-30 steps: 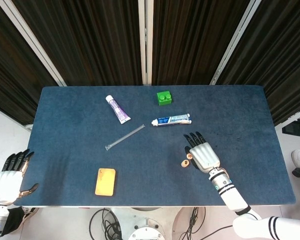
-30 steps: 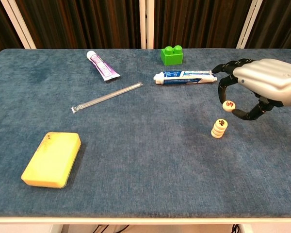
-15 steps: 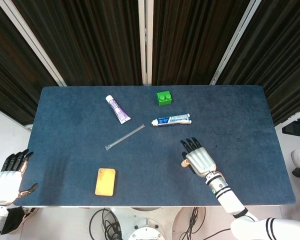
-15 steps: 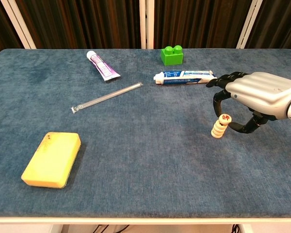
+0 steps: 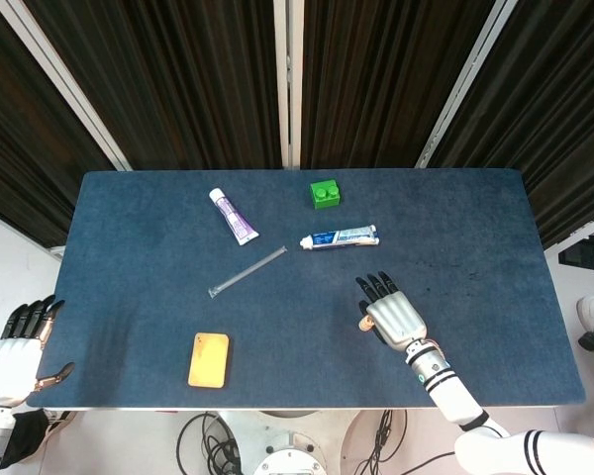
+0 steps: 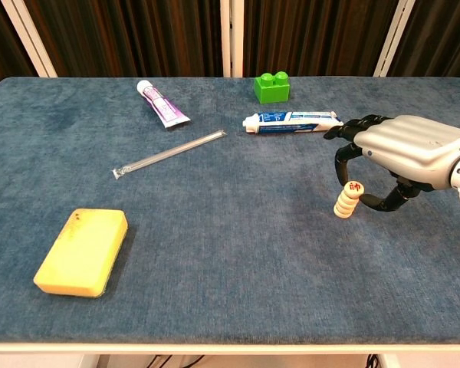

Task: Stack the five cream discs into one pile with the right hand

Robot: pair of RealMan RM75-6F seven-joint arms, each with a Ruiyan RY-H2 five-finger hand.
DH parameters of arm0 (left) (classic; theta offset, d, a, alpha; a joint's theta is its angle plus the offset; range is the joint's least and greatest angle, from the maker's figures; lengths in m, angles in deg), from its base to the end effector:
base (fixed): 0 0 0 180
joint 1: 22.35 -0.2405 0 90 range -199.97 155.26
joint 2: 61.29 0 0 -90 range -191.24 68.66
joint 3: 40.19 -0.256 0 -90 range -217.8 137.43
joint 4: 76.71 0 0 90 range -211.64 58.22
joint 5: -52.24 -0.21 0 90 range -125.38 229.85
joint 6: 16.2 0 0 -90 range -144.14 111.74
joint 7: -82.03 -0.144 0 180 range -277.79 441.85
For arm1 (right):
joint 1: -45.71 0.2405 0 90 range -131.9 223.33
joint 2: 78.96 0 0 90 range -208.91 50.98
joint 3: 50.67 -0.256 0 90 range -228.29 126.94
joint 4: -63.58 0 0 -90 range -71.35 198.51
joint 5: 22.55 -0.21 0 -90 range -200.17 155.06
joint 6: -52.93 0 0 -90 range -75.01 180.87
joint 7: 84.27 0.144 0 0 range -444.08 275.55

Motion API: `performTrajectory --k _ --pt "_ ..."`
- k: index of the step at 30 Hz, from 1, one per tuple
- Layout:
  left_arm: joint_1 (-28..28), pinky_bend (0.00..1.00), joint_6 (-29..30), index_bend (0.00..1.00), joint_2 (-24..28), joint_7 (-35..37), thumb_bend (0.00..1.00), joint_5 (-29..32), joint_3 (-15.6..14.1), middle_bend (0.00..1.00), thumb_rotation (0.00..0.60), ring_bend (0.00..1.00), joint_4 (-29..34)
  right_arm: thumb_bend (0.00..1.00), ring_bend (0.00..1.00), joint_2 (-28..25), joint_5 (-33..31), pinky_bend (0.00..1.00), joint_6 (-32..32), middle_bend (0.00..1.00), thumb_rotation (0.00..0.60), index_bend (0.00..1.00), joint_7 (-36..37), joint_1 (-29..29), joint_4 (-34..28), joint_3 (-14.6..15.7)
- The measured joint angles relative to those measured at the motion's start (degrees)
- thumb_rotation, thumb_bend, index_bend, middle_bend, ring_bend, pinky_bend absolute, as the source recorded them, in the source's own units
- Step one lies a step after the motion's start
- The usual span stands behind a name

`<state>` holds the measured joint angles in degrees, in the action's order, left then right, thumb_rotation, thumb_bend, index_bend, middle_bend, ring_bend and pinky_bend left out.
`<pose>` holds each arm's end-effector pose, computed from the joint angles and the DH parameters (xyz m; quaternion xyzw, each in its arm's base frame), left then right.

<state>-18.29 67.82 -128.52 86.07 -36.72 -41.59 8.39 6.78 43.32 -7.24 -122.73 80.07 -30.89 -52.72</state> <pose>-0.3336 0.1617 0.1384 -0.6224 -0.4071 -0.3640 0.5607 -0.1817 -0.2746 -0.0180 0.8011 -0.3055 0.2714 0.4373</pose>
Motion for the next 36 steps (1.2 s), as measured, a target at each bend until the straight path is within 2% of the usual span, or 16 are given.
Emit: performTrajectory --k 14,20,25,26,31,36 --pt "0.1 0.0 -0.1 0.0 0.2 -0.2 0.19 -0.1 0.0 0.0 0.6 0.0 0.2 0.29 0.0 -0.6 -0.4 0.0 0.5 0.05 0.6 0.4 0.1 0.3 -0.6 0.2" --pt "-0.1 0.0 0.1 0.0 0.1 -0.1 0.19 -0.1 0.0 0.0 0.6 0.0 0.1 0.27 0.0 -1.4 0.0 0.0 -0.5 0.04 0.6 0.32 1.0 0.1 -1.9 -0.2" --pt "0.0 0.0 0.5 0.0 0.3 -0.3 0.19 -0.3 0.2 0.0 0.6 0.0 0.3 0.2 0.0 -5.1 4.2 0.0 -4.5 0.0 0.6 0.03 5.3 -1.9 -5.1 -0.2" --pt "0.0 0.0 0.7 0.0 0.3 -0.3 0.19 -0.3 0.3 0.0 0.6 0.0 0.4 0.18 0.0 -6.0 5.5 0.0 -5.5 0.0 0.6 0.01 6.5 -2.6 -5.6 0.0" --pt "0.1 0.0 1.4 0.0 0.5 -1.4 0.19 -0.6 0.8 0.0 0.6 0.0 1.0 0.15 0.0 -10.8 13.9 0.0 -14.5 0.0 0.6 0.0 16.8 -8.3 -5.1 2.3" --pt "0.4 0.0 1.7 0.0 0.8 -2.8 0.19 0.1 1.8 0.0 0.6 0.0 1.8 0.15 0.0 -14.2 17.0 0.0 -23.2 0.0 0.6 0.0 25.6 -16.0 -0.4 4.4"
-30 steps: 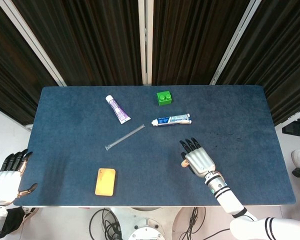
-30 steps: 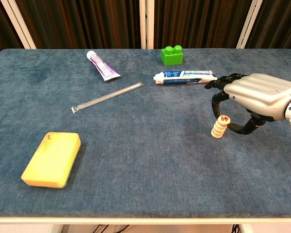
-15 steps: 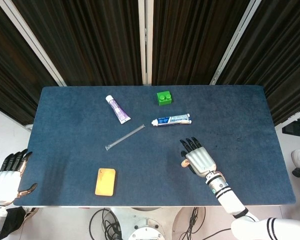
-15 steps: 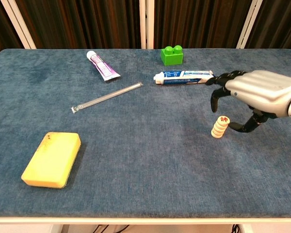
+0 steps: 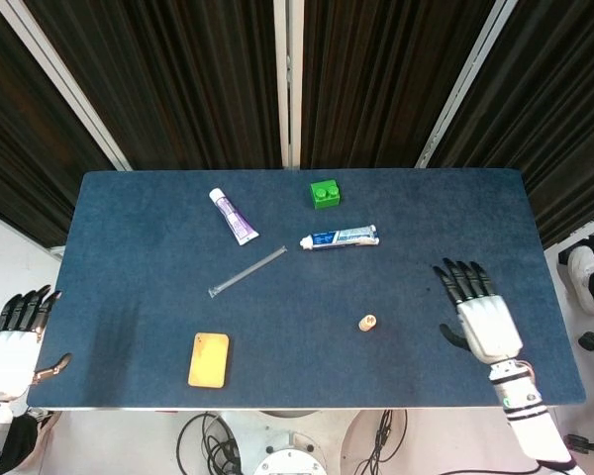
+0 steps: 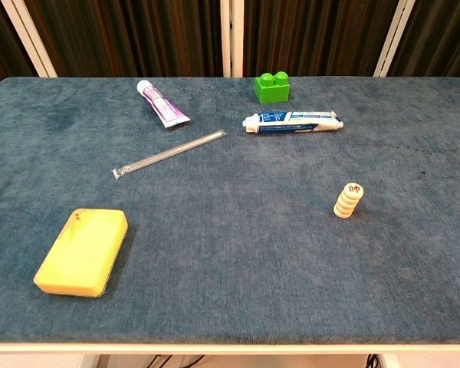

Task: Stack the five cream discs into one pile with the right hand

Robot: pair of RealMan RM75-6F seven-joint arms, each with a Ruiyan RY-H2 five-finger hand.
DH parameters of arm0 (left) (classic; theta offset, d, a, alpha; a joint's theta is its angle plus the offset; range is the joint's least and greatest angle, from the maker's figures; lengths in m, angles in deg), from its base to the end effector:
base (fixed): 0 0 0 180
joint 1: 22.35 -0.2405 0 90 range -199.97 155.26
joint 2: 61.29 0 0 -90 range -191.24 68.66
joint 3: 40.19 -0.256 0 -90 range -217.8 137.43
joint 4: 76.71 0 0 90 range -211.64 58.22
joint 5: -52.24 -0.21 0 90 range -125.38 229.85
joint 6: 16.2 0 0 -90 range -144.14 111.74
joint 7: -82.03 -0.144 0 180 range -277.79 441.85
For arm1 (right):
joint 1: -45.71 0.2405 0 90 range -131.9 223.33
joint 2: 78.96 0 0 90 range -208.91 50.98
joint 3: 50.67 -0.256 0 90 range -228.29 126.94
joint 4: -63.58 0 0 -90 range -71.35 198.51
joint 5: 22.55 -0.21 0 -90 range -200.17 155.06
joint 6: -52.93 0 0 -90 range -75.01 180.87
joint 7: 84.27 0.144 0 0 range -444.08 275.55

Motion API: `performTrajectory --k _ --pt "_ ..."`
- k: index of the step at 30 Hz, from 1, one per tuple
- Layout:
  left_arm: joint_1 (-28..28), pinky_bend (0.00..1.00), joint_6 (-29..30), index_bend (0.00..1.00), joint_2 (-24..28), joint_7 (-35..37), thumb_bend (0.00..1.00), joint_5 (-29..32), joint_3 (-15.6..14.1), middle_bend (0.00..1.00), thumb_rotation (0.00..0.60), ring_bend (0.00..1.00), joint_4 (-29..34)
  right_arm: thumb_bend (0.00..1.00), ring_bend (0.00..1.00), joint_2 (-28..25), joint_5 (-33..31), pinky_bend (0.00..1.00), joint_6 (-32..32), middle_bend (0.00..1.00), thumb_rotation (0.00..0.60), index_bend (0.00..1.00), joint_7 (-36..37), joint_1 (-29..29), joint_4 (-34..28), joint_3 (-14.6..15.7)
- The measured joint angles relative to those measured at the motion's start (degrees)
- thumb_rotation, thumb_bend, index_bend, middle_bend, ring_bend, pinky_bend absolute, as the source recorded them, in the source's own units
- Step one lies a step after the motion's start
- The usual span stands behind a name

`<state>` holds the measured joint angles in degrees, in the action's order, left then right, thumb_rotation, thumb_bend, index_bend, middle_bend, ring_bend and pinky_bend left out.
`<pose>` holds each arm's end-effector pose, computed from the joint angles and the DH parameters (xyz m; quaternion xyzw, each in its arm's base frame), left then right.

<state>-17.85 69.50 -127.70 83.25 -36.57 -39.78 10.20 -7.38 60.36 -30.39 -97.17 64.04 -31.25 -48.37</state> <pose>-0.3236 0.1711 0.1479 -0.6186 -0.3780 -0.3761 0.5770 -0.2574 -0.2250 0.0999 0.6669 -0.3407 0.3911 0.5350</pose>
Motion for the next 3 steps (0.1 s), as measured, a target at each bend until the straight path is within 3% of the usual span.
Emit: performTrajectory --k 3 --pt "0.2 0.0 -0.2 0.0 0.3 -0.4 0.19 0.5 0.4 0.0 0.6 0.0 0.4 0.16 0.0 -1.0 -0.2 0.0 -2.3 0.0 0.6 0.0 4.0 -3.3 3.1 0.4"
